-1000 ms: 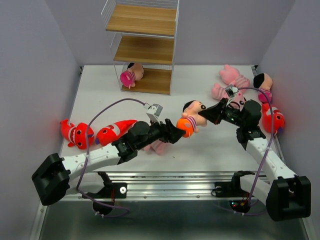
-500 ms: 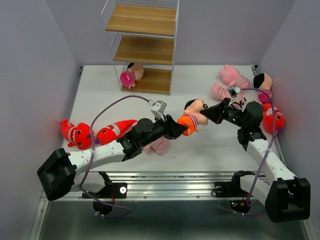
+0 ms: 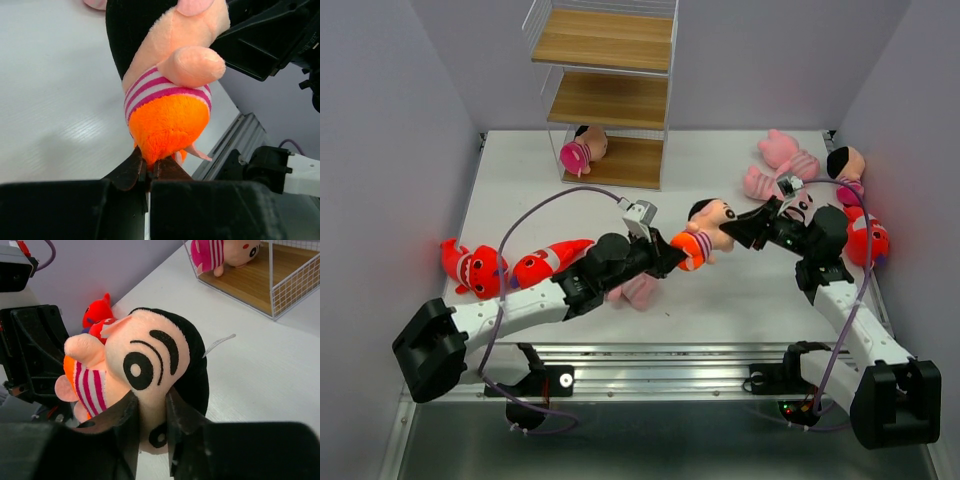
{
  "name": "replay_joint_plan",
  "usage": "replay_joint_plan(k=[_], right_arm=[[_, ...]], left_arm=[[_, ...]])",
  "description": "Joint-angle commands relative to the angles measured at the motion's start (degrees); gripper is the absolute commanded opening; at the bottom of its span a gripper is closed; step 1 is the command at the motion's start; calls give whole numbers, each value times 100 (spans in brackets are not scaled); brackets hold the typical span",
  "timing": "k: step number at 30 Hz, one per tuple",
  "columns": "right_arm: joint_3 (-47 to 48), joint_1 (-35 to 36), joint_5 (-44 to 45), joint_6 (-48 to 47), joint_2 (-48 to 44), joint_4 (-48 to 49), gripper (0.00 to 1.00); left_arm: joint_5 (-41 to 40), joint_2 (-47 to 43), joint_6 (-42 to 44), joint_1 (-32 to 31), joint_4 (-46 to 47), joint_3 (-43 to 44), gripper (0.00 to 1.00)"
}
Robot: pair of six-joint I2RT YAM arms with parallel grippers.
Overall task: Place and organize the stuffed toys onto the shelf
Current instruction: Pass the stuffed toy from the right arm to the left, then place the stuffed toy onto shelf
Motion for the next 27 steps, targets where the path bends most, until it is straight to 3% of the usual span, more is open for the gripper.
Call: replay_joint_plan(k=[1,2,3,4,5,15,27], right_arm=[[-13,12,-221,-108,-175,378,47],[-4,12,-229,-126,-184,378,58],[-4,12,-186,-126,-184,378,83],[-4,12,-159,-126,-193,369,95],[-13,12,-124,-117,-202,369,100],[-13,-93,-115,-258,-254,360,100],[-22,-146,-230,-390,-264,342,100]], left_arm=[[-689,-563,986,-17,-759,402,0],[-925,-651,1126,-17,-909,402,0],[-1014,-817,1398,0,-1154,376,0],[-1094,-906,1505,26,-1252,332,0],[-1260,-1002,1541,70,-1358,297,0],[-752,-1891,2199,1511,-1281,-415,0],[-340,-812,3299,2302,-25,-486,0]])
